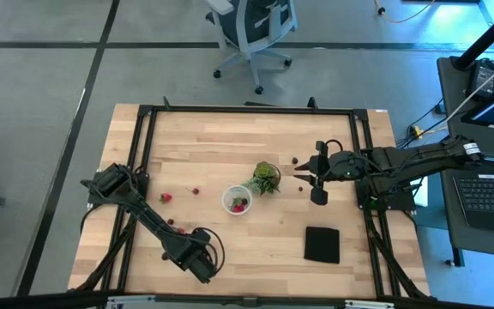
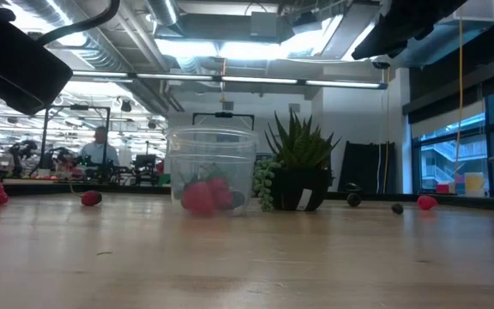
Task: Pick and placing Produce into tupperware
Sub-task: Put the black cherry into the transparent container
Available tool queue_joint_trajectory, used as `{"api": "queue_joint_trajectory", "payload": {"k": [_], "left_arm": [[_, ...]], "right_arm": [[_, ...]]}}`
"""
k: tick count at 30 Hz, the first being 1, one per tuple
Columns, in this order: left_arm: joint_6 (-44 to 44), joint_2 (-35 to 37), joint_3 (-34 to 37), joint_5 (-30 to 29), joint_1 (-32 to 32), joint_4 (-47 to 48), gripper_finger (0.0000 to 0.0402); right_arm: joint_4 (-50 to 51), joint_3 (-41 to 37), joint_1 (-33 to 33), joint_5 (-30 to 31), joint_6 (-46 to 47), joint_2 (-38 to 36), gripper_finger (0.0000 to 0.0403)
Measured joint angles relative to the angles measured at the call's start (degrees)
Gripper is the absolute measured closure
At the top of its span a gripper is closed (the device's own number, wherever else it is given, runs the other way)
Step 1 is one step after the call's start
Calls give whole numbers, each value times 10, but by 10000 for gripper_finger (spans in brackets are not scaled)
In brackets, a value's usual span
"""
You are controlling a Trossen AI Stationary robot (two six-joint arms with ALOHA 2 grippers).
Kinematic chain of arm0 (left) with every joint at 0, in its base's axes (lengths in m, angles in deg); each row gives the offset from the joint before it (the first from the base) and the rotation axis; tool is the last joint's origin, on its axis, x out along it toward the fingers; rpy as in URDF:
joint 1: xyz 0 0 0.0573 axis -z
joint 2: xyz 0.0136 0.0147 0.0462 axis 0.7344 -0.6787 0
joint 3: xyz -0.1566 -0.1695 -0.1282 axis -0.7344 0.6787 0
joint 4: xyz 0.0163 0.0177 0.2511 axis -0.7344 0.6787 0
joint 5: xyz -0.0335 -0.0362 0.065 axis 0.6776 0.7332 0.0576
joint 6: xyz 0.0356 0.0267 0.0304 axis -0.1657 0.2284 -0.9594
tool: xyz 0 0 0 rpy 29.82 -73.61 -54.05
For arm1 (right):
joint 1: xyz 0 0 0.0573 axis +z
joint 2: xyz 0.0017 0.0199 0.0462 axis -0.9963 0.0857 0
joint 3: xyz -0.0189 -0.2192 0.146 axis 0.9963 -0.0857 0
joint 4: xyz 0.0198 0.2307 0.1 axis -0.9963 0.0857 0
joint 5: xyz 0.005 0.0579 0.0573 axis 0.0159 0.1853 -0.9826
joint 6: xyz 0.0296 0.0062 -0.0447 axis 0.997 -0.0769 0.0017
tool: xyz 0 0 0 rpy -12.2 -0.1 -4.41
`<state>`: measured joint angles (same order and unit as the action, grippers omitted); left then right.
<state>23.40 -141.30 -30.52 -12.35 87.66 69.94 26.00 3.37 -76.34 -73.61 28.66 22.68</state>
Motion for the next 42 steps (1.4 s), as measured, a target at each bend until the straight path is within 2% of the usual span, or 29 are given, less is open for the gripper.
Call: {"api": "queue_joint_trajectory", "payload": {"k": [12,22,29,33,38,42], "left_arm": [[-14,-1,0,7,0,1,240],[-16,-2,0,14,0,-1,298],[-24,9,3,4,0,-3,274],[-28,56,4,-62,-5,0,277],[-61,124,3,-193,-25,3,297],[-125,177,3,-296,-62,-6,291]], "right_arm": [[2,0,0,0,-1,0,299],[2,0,0,0,-2,0,299],[2,0,0,0,-2,0,299],[1,0,0,0,-2,0,299],[-11,0,0,0,-2,0,299],[-19,0,0,0,-3,0,299]]}}
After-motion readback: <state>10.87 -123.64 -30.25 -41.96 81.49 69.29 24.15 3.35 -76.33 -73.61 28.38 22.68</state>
